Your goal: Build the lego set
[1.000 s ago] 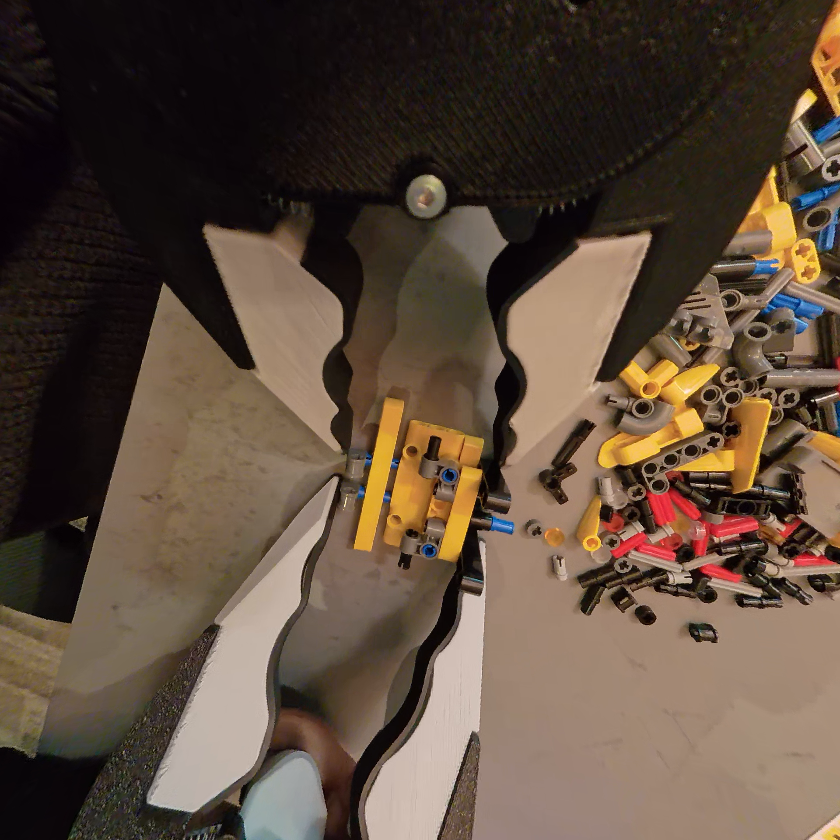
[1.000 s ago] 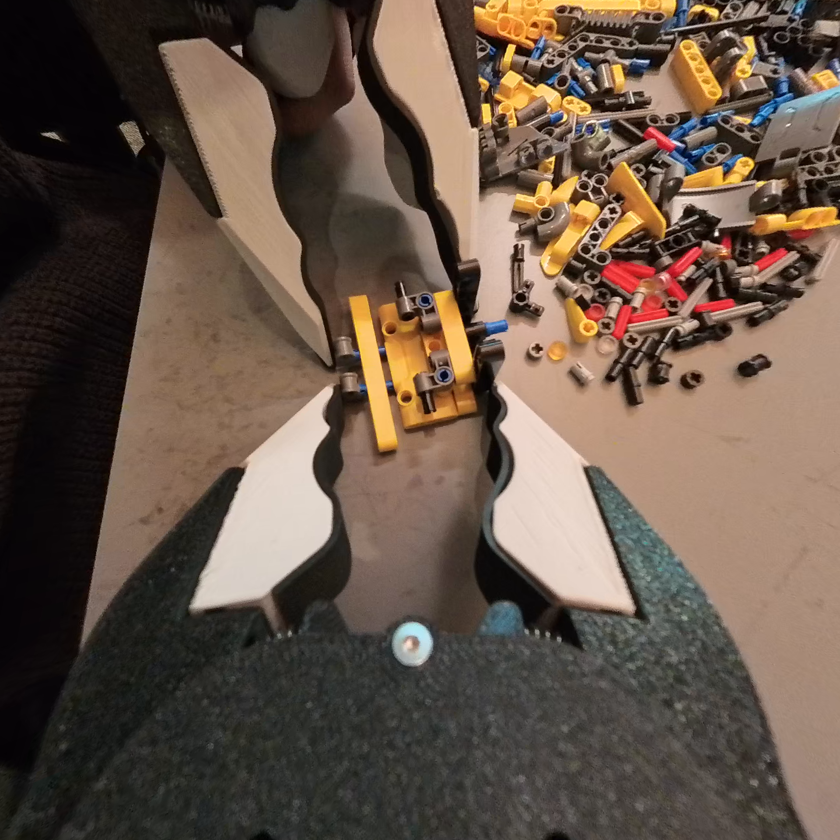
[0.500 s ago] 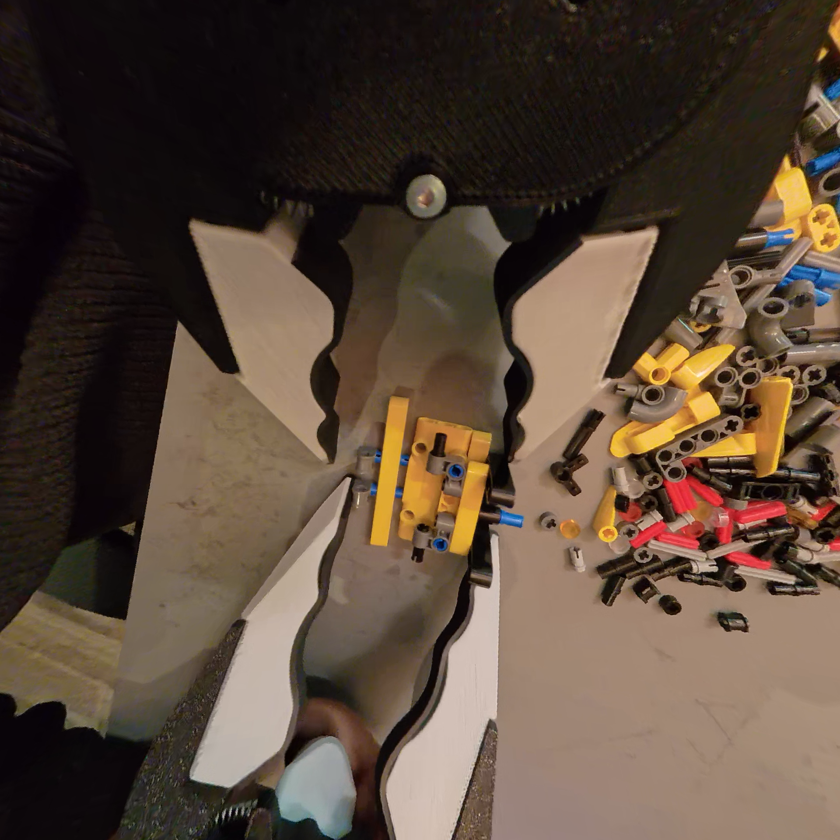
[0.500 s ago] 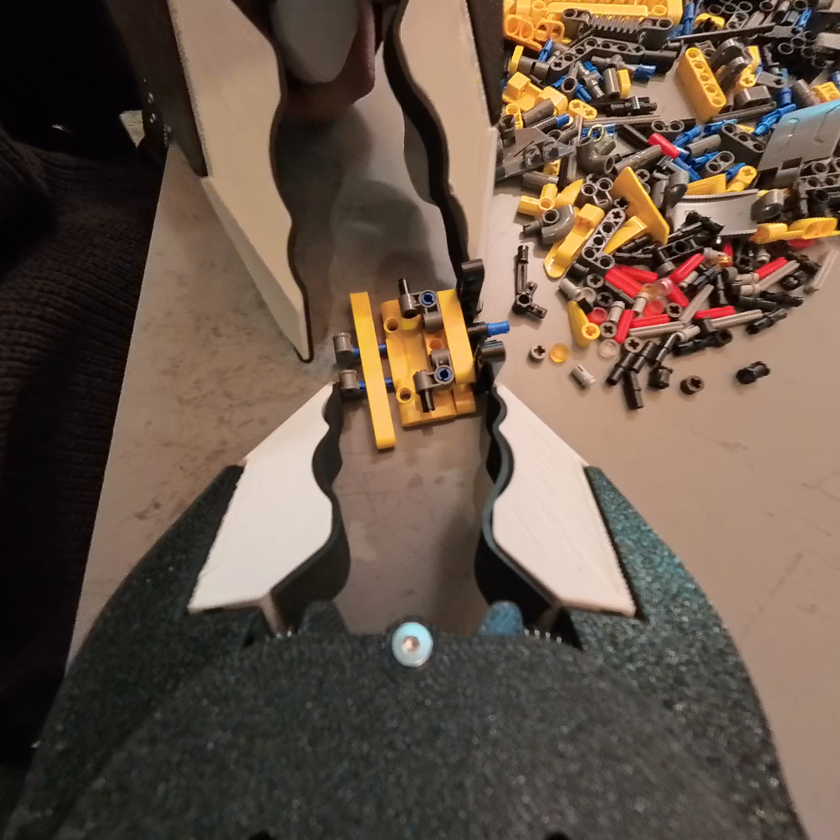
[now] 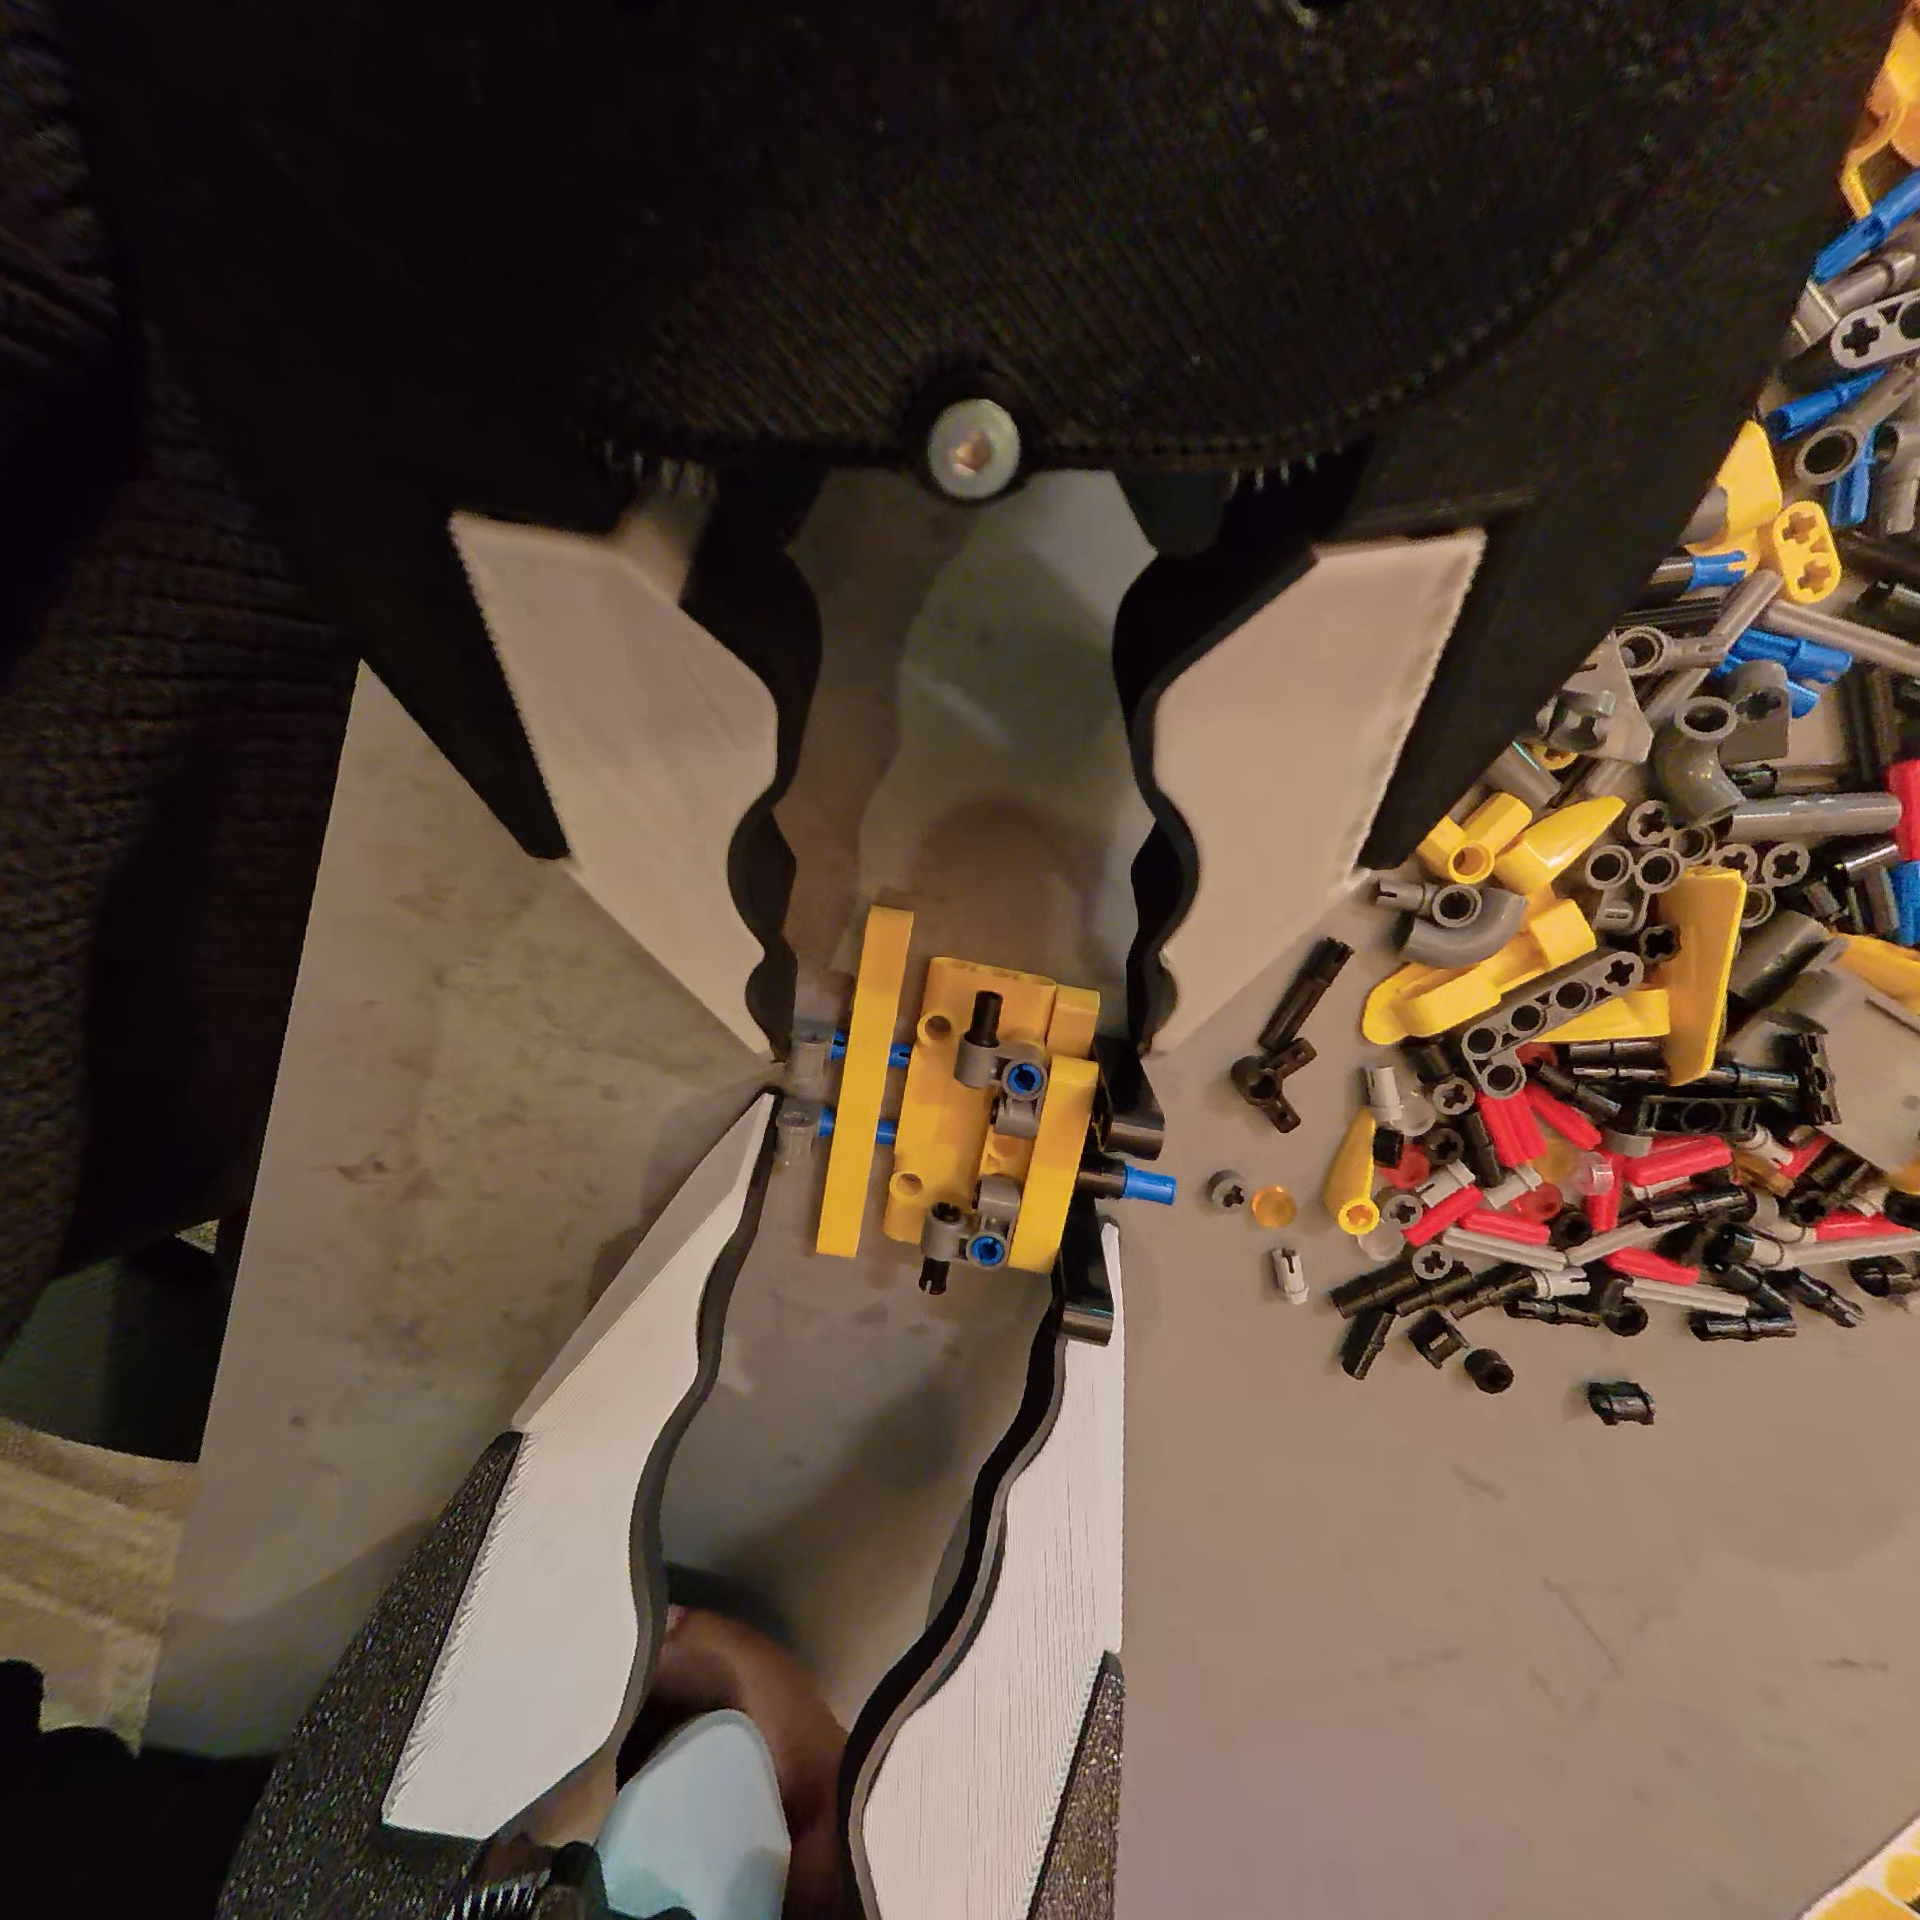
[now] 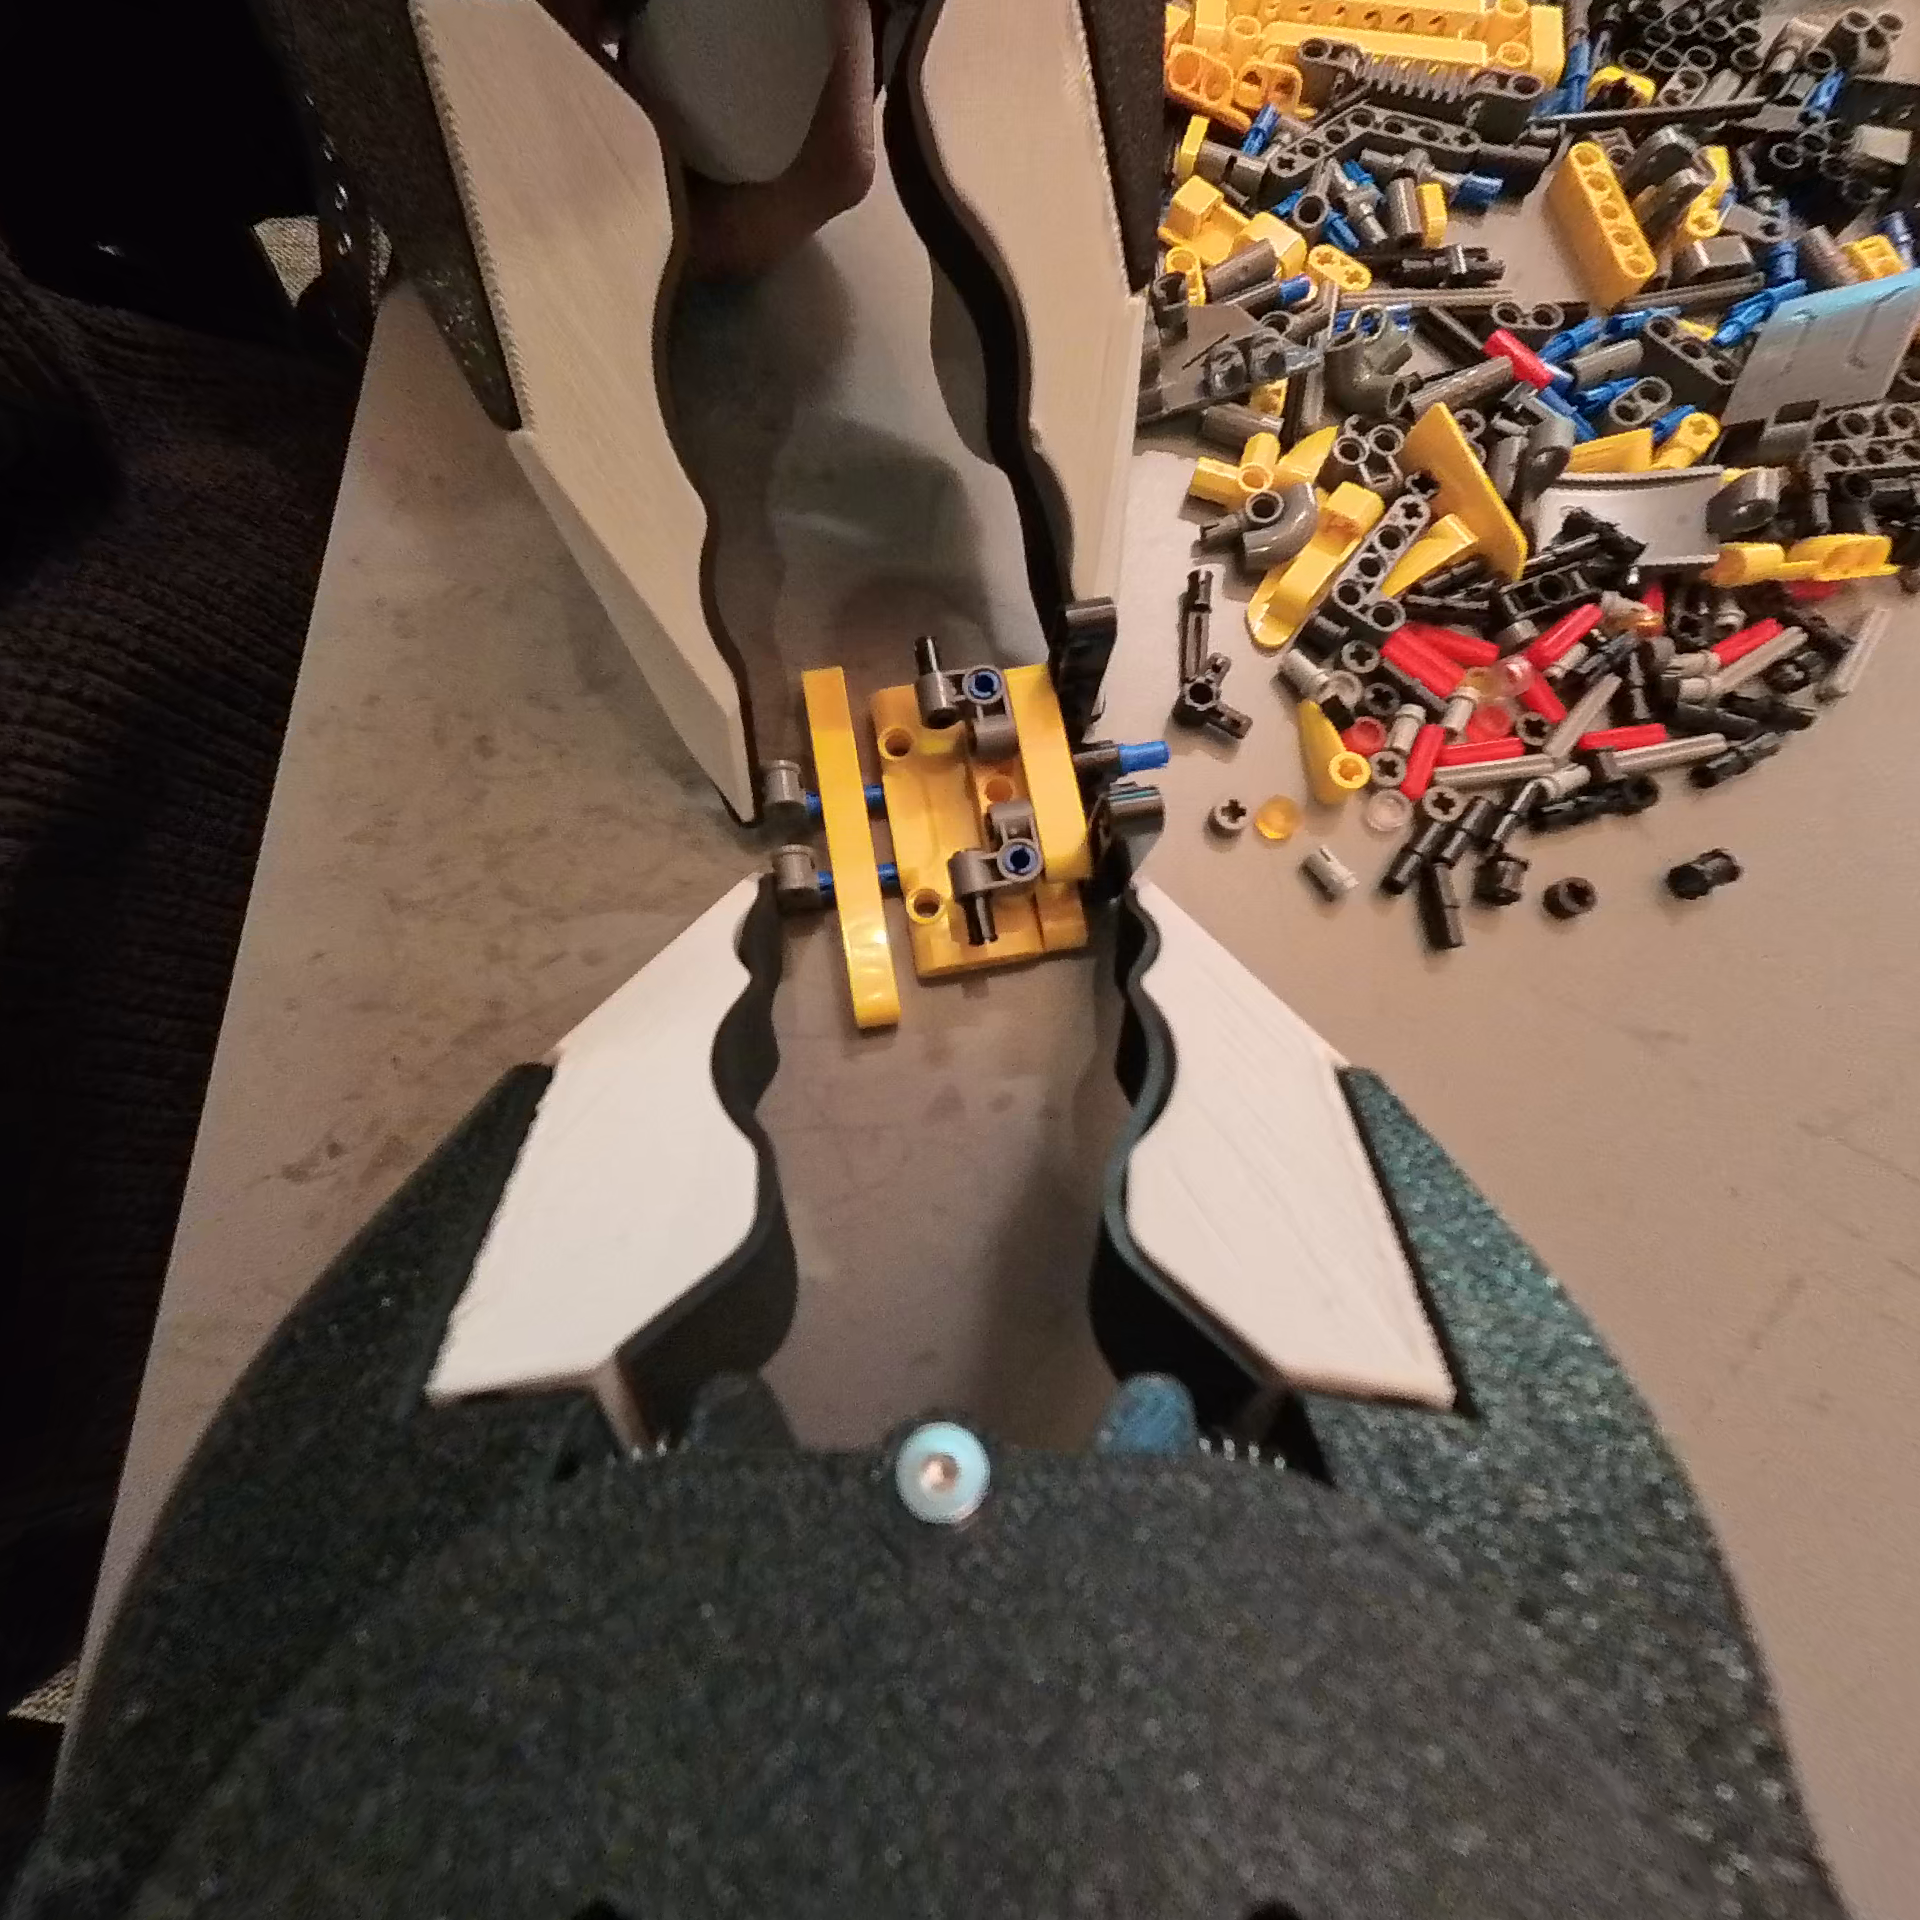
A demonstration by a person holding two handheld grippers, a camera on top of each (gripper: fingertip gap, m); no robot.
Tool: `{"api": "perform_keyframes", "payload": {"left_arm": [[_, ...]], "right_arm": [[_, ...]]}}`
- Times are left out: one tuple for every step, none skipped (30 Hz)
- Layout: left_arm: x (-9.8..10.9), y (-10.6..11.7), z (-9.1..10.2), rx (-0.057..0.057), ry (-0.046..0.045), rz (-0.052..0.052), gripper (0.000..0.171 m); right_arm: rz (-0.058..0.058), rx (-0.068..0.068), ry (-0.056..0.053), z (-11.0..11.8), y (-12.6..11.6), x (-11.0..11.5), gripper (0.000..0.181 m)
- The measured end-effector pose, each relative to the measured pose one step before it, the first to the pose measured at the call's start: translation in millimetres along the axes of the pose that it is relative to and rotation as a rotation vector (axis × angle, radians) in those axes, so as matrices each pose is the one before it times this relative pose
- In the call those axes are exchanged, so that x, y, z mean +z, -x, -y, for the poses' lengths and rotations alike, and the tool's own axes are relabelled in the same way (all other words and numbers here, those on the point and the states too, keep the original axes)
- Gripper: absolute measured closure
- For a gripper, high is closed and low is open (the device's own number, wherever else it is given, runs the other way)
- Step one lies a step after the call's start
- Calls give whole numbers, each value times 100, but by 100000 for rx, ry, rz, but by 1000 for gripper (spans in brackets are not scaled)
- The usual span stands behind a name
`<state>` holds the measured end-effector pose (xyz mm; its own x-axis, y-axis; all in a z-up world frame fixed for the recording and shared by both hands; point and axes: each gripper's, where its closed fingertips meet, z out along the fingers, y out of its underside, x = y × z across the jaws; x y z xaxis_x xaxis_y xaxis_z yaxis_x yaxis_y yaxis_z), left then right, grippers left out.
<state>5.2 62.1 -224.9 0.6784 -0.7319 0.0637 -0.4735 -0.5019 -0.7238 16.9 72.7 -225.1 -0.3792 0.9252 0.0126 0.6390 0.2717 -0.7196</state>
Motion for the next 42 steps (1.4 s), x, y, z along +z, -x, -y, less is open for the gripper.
{"api": "perform_keyframes", "payload": {"left_arm": [[1,2,-13,-29,5,-25,109],[5,-3,3,18,13,18,109],[-1,-1,-3,63,22,62,109],[4,1,2,21,17,46,109],[3,8,0,51,31,81,109],[3,-4,-19,100,81,115,109],[12,4,-14,214,117,215,108],[14,5,-17,325,171,317,108],[26,-5,-23,391,195,360,108],[14,-6,-19,460,187,371,108],[15,-1,-32,446,193,368,108],[9,-15,-22,396,180,295,108],[13,-69,-34,387,216,-87,107],[2,-128,-4,394,30,-509,105],[-8,-62,32,114,-190,-87,98],[-18,168,19,-136,-103,1279,91],[-82,143,-3,-159,-80,931,85],[-160,213,32,-311,-251,1316,80],[-262,196,108,-368,-733,1072,77],[-384,146,203,-363,-1330,899,76],[-479,187,338,-207,-2177,1438,76],[-526,104,390,-42,-2653,1444,78],[-535,-49,329,75,-2557,837,82],[-513,-99,208,0,-2333,936,85],[-457,-116,7,-84,-1644,947,88],[-395,-150,-229,-194,-579,674,90],[-324,-262,-405,-221,212,-227,92],[-244,-497,-440,-334,291,-1920,94],[-171,-640,-395,-360,-58,-2943,98],[-61,-430,-237,-696,-597,-1643,101],[69,-346,-98,-737,-969,-1171,105],[167,-378,-123,-407,340,-1626,109],[228,-61,-78,157,1393,494,110],[245,30,95,831,465,1032,111],[257,-127,218,684,-227,-97,112],[261,-308,216,103,-143,-1517,114],[248,-180,157,-202,133,-935,115],[209,23,95,137,223,443,117],[157,75,41,672,406,810,119],[160,131,-13,463,662,1063,120],[164,-6,-70,314,933,116,122],[175,-79,-129,285,1334,-395,123]], "right_arm": [[-61,-78,-11,-2,-1,-3,116],[-61,-45,-5,1,-12,0,116],[-109,-58,-8,-3,-6,-4,116],[-87,27,-9,1,-10,1,116],[-59,41,-2,7,-6,-7,116],[-43,-12,-2,-3,6,-4,116],[-24,-22,-2,0,-5,0,116],[-62,-46,4,-4,1,-4,116],[-144,-150,-20,-2,5,-4,116],[-214,-103,-28,0,2,-17,116],[-330,74,3,-4,-2,-20,116],[-545,220,10,-2,-13,-18,115],[-989,-54,-65,0,-96,-36,113],[-815,-427,-94,1,-86,-39,111],[97,-593,-85,-18,47,-44,110],[429,-167,76,-36,63,-33,107],[126,131,35,-37,-5,-49,103],[175,-24,-257,8,7,-97,100],[37,-47,-511,45,-10,-137,98],[-295,30,-597,62,-60,-184,97],[-739,234,-543,36,-129,-252,97],[-1059,300,-558,19,-167,-288,97],[-1259,297,-494,-13,-184,-321,97],[-1270,330,-525,-36,-140,-355,98],[-875,470,-793,-45,-50,-365,99],[513,883,-1431,6,196,-343,101],[2431,1532,-1854,67,464,-296,105],[3243,2273,-2231,150,525,-234,109],[3997,2062,-2185,177,604,-154,115],[3602,1804,-1146,69,503,-40,121],[2695,1312,199,-91,336,74,125],[1602,525,1134,-203,188,166,127],[-10,-118,1585,-254,2,233,127],[-662,-837,1728,-258,-8,245,129],[-722,-1179,1468,-182,43,238,131],[-1204,-1137,1430,-141,3,196,134],[-1680,-1386,1209,-104,-59,161,136],[-1234,-1386,448,17,7,114,136],[-466,-875,-35,87,87,80,137],[23,-481,-190,84,109,71,138],[207,-445,123,32,106,83,139],[-198,-478,41,27,35,39,139]]}}
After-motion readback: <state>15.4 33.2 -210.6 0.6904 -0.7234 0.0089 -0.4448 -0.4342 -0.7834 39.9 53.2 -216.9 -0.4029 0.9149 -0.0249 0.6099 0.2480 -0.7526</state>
